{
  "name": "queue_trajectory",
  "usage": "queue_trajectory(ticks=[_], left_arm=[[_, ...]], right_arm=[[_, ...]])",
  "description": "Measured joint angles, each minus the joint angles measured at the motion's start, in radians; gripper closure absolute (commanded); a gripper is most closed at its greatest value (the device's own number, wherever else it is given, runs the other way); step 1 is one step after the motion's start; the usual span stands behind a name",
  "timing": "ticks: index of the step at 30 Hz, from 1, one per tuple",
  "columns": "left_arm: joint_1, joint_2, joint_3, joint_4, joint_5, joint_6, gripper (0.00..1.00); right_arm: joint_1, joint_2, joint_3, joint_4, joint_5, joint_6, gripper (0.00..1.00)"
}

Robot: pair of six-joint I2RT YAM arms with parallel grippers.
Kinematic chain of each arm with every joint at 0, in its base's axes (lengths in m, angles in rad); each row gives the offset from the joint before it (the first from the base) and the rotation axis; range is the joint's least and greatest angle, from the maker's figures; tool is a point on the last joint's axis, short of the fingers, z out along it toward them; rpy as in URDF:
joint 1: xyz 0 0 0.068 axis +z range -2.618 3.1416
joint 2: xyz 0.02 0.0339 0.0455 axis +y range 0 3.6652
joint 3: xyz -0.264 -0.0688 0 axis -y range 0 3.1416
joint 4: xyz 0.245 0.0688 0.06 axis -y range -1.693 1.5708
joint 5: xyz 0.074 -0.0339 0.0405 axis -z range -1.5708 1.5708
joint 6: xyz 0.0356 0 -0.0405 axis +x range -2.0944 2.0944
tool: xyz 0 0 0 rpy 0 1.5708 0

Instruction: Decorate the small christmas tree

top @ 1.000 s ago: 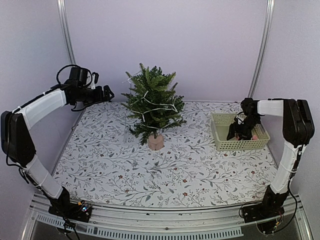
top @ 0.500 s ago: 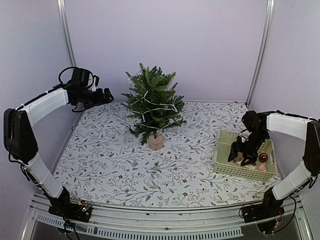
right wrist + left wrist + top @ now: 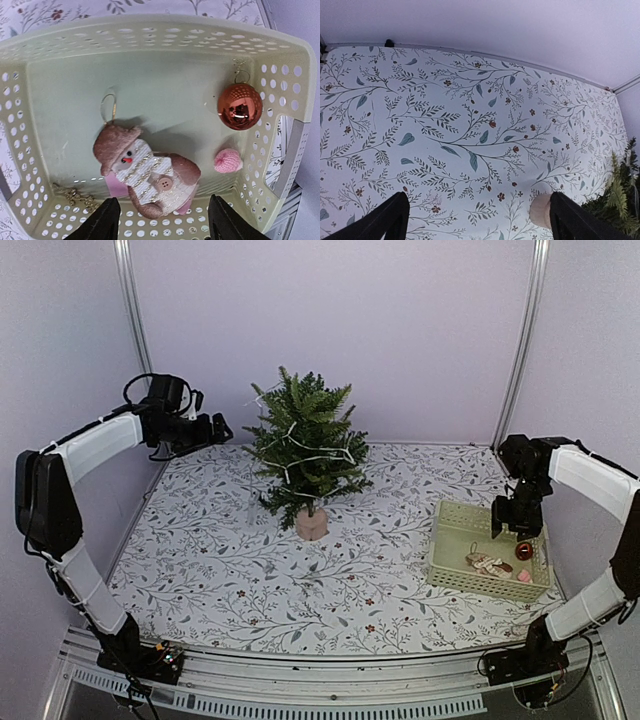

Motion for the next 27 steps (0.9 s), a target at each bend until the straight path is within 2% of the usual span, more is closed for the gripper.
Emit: queue_trajectory(ticks=[3,6,16,22,27], left_arm=[[0.0,0.0,-0.005,0.001,0.005,-0.003,0.01],[0.0,0.0,-0.01,0.001,0.015,-0.006,0.01],[0.0,-0.003,-0.049,0.009,0.027,-0.031,0.01],[0.0,-0.012,-0.056,0.008,0.02,-0.042,0.01],[0.0,-0.023,-0.056,0.009,0.011,-0.045,0.01]], right_arm=[[-0.033,0.02,-0.025,0.023,0.008,0.002,0.39],[-0.04,0.049,-0.027,0.072,-0.046,-0.026,0.39],[0.066,0.278,0.026,0.351,-0.373,-0.076,0.38],[0.065,0.527,0.269,0.467,-0.425,-0.056,0.37],[0.035,0.706,0.538,0.544,-0.433,0.017,0.35]])
